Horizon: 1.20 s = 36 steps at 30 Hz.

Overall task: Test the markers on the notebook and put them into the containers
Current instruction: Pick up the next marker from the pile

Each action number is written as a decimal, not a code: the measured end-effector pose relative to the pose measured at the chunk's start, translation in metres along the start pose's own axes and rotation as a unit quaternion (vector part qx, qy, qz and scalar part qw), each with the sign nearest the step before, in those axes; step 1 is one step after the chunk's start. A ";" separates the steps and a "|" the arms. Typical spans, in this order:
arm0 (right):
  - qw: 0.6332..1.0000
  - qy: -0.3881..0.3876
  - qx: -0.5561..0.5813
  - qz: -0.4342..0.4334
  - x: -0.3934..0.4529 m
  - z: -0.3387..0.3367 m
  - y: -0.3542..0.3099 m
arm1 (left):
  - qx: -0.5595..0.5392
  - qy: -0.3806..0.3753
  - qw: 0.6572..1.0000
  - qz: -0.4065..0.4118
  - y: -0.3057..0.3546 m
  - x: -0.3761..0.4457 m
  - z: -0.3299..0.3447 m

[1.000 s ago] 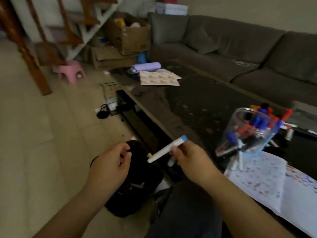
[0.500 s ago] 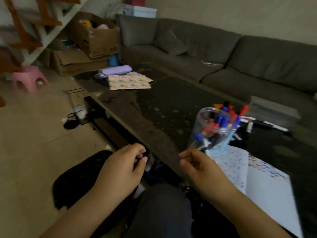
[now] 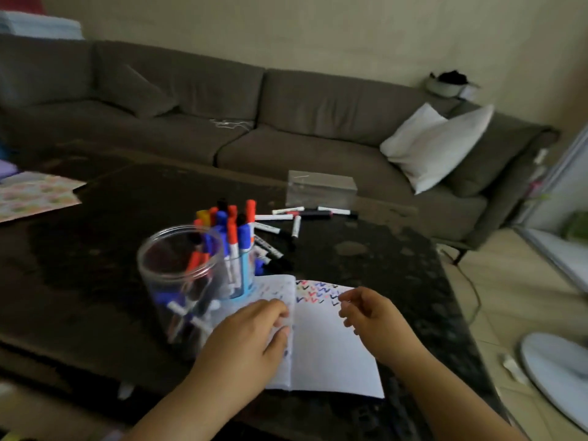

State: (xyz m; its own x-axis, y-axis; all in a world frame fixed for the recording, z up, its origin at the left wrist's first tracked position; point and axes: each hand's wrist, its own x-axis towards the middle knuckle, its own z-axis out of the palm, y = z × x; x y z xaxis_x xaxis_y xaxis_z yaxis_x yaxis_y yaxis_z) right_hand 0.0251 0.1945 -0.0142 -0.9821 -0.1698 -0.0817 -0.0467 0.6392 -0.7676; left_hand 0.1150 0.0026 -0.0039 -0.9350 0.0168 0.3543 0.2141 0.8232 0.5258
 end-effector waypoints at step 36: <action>0.986 0.049 -0.156 -0.039 0.142 0.016 -0.002 | -0.012 0.017 0.994 -0.105 -0.036 0.095 0.070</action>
State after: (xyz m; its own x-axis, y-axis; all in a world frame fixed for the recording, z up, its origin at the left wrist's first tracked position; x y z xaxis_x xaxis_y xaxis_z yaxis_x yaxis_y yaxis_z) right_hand -0.1115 0.1569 -0.0343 -0.9856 -0.1638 0.0426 -0.1610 0.8298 -0.5343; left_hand -0.0013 0.0148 -0.0431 -0.9499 -0.1737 0.2599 0.0220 0.7922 0.6098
